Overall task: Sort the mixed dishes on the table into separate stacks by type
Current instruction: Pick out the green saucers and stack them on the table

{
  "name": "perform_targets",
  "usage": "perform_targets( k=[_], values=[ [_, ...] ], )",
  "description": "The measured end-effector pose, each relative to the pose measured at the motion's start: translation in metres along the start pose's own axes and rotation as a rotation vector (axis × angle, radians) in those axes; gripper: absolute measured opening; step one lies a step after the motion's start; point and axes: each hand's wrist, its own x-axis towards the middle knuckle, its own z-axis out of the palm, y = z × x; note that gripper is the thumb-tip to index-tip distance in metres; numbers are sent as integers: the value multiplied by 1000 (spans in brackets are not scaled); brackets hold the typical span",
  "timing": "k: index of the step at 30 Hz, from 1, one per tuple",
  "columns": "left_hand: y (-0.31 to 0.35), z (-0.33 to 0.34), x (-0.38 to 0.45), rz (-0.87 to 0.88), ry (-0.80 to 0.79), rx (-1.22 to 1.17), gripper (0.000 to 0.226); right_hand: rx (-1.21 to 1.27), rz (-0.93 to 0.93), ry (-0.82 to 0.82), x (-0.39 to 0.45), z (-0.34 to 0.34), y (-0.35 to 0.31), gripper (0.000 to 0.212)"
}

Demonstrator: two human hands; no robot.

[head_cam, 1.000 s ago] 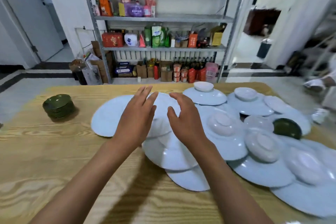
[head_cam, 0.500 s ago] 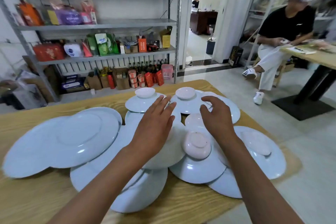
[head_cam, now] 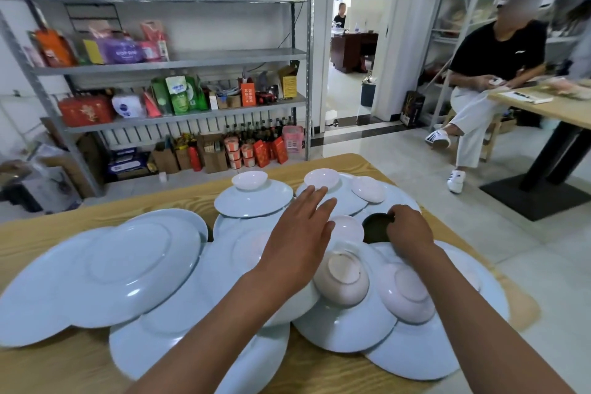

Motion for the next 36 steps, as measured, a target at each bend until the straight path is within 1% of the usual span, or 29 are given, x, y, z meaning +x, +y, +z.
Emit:
perform_targets(
  k=[3,6,9,10,12,14,18,23,26,29,33,36],
  values=[
    [-6,-2,-5,-16,-16,27,43,53,-5,73,1,0,-1,34],
    [-15,-6,-9,-57,-27,49,45,114,-19,218,2,-10,-8,35],
    [-23,-12,-12,-53,-26,71,46,236,-72,360,-6,-27,-23,31],
    [-25,-14,-13,-48,-22,74,46,289,-105,380,-10,-32,-31,29],
    [-32,-18,-16,-46,3,71,46,394,-169,363,-21,-37,-53,27],
    [-38,-22,-20,-35,46,76,46,496,-208,289,-37,-38,-81,29],
    [-59,-36,-38,-64,137,96,44,681,-286,51,-77,-19,-147,33],
    [-109,-70,-87,-126,220,64,32,776,-397,-184,-123,29,-222,22],
    [-138,-98,-130,-215,247,50,36,809,-403,-281,-152,64,-259,21],
    [-165,-125,-176,-257,244,38,38,870,-373,-430,-183,94,-300,19],
    [-202,-153,-232,-324,301,121,32,907,-383,-600,-232,124,-350,21],
    [-220,-169,-263,-375,419,220,22,917,-416,-671,-265,141,-376,18]
  ],
)
